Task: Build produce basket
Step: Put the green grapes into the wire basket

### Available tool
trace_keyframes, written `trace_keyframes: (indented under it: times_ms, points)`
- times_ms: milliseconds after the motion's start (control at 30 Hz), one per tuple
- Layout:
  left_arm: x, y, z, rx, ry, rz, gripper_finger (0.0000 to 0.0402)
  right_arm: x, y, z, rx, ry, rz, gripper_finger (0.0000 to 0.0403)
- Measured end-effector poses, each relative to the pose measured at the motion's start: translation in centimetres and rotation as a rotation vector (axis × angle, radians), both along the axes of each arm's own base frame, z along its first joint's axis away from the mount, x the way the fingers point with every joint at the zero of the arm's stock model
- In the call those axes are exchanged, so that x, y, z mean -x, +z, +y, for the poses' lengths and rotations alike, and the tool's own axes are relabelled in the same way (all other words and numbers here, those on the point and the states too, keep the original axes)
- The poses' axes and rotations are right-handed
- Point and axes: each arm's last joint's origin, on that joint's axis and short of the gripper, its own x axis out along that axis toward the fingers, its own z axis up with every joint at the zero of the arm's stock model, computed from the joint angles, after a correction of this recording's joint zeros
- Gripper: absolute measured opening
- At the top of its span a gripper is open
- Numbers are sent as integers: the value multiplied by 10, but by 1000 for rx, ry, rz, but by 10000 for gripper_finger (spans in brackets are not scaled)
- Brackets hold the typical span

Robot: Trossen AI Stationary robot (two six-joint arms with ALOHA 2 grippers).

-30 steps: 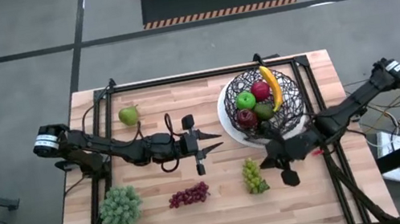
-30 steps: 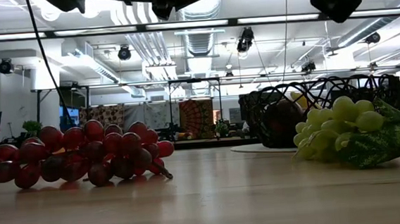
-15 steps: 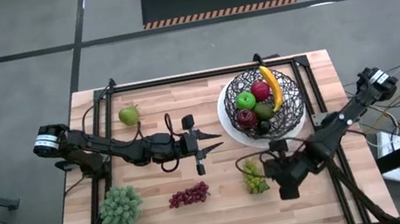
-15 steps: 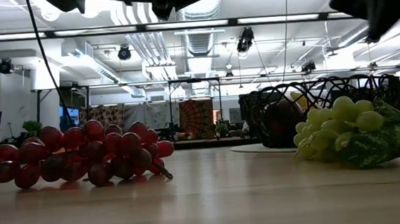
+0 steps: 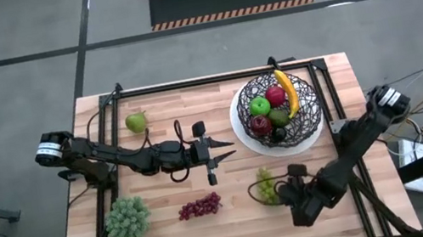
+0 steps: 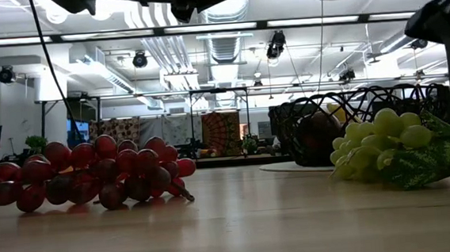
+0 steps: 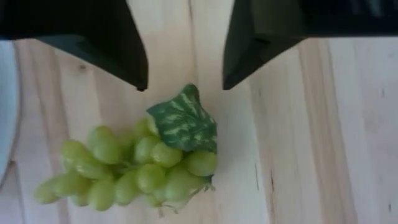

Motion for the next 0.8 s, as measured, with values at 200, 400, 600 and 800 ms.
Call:
trace_keyframes:
  times_ms: [200,400,600,800]
  points:
    - [0,0,0,0,0,-1,81,-9,-26,9,18,-98,4,266]
    - [0,0,0,2,0,-1,81,-13,-47,12,48,-184,18,285]
    - [0,0,0,1,-1,0,81,-18,-52,13,66,-237,-45,259]
    - [0,0,-1,1,-2,0,81,-18,-51,13,66,-246,-58,169]
